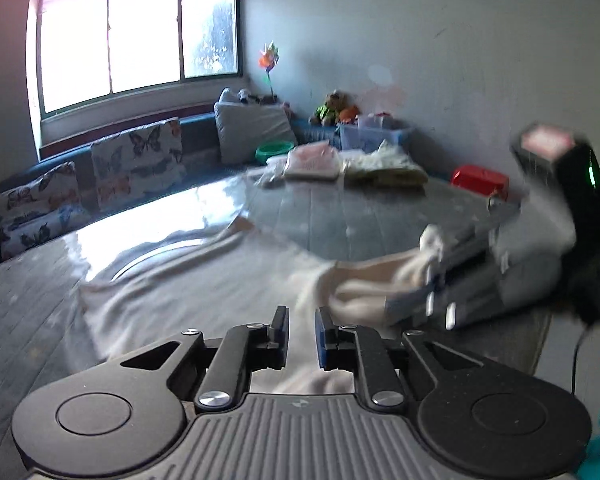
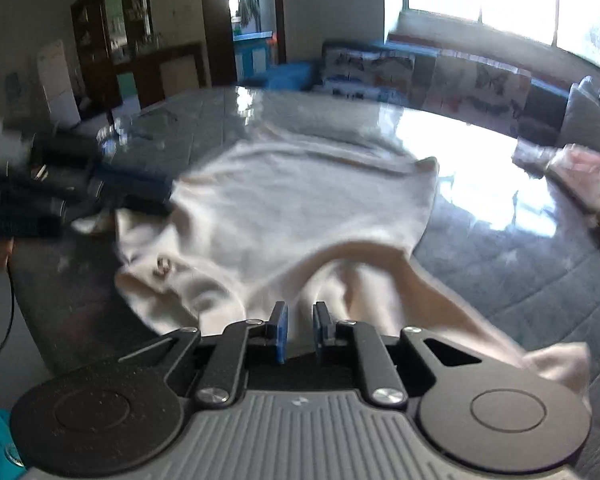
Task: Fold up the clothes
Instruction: 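Grasp the cuff of a cream sweatshirt sleeve with the right tool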
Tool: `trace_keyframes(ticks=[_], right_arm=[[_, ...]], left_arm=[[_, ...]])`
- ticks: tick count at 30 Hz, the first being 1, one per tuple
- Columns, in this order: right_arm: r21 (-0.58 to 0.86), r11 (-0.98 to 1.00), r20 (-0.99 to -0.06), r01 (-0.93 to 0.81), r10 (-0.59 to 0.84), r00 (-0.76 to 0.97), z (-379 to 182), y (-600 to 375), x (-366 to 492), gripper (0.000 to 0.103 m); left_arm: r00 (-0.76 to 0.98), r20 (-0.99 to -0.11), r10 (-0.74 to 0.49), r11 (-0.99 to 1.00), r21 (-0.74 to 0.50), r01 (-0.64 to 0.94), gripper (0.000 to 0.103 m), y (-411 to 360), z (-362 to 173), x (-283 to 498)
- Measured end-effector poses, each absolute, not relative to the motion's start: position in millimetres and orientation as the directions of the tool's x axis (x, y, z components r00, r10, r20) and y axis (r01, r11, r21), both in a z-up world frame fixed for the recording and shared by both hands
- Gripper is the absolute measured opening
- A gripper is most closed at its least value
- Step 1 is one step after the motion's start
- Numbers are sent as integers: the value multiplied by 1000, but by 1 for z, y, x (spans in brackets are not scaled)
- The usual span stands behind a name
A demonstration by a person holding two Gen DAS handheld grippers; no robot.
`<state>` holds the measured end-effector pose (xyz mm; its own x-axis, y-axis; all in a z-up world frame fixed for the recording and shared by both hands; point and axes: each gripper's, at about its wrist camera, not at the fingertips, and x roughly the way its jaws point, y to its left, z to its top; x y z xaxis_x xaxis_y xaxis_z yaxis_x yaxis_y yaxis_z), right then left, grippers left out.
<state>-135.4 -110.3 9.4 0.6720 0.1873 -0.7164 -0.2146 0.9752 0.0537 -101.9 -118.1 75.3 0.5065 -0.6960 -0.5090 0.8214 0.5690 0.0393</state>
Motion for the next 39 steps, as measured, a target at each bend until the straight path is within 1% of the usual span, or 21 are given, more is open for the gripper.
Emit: trace_keyframes(ticks=[2,4,6,9,10,11,14,15,17,19,21,22,27,29,30,31,32,34,39], right_arm=[[45,974,-731,-222,184,658,4,-108,-141,12],[78,976,-721,-203,195,664,7,-115,-151,12],[83,985,-705,-151,165,690,16,-127,-160,12],[72,997,-699,-31,73,711,23,-157,-174,12],[58,998,-704,15,30,710,24,-168,-177,13],[37,997,-708,65,-19,706,23,-179,-181,17],[-3,979,-715,202,-143,684,18,-212,-188,19],[-6,971,-718,241,-172,675,16,-222,-190,19],[4,958,-721,287,-196,665,11,-241,-196,22],[6,960,-731,281,-188,656,7,-249,-198,28],[-21,972,-727,232,-174,664,6,-246,-198,32],[-35,979,-724,199,-162,670,6,-242,-197,36],[-124,988,-721,91,-153,676,1,-228,-186,36],[-165,984,-735,63,-165,658,-3,-225,-181,33],[-182,982,-738,44,-166,654,-4,-223,-180,29],[-194,981,-741,30,-167,650,-3,-222,-180,11],[-204,979,-745,19,-168,645,-1,-220,-180,6],[-242,970,-739,9,-191,646,5,-218,-181,3],[-379,926,-685,-1,-279,673,37,-219,-172,1]], left_arm=[[501,-519,-693,567,36,823,19,-135,69,-97],[472,-550,-689,563,2,826,19,-150,59,-91],[449,-575,-685,557,-16,830,19,-161,47,-87],[408,-608,-681,539,-39,841,19,-172,31,-88],[401,-615,-679,534,-38,845,19,-174,28,-90],[397,-621,-676,529,-34,848,19,-176,24,-93],[389,-628,-674,513,-18,858,22,-180,19,-102],[387,-630,-673,509,-15,861,23,-180,18,-104],[386,-635,-670,507,-12,862,24,-181,16,-105],[387,-641,-663,515,-15,857,27,-182,15,-103],[389,-643,-660,519,-15,855,29,-182,15,-102],[389,-645,-658,519,-14,855,29,-183,15,-101],[394,-649,-651,519,-2,855,31,-184,16,-102],[395,-650,-649,520,0,854,32,-184,16,-102],[395,-650,-649,519,0,855,32,-185,15,-102],[395,-650,-649,518,2,855,32,-186,15,-103],[394,-650,-649,517,3,856,33,-186,15,-103],[394,-650,-650,514,5,858,33,-186,15,-103],[394,-648,-651,506,16,863,35,-185,14,-103]])
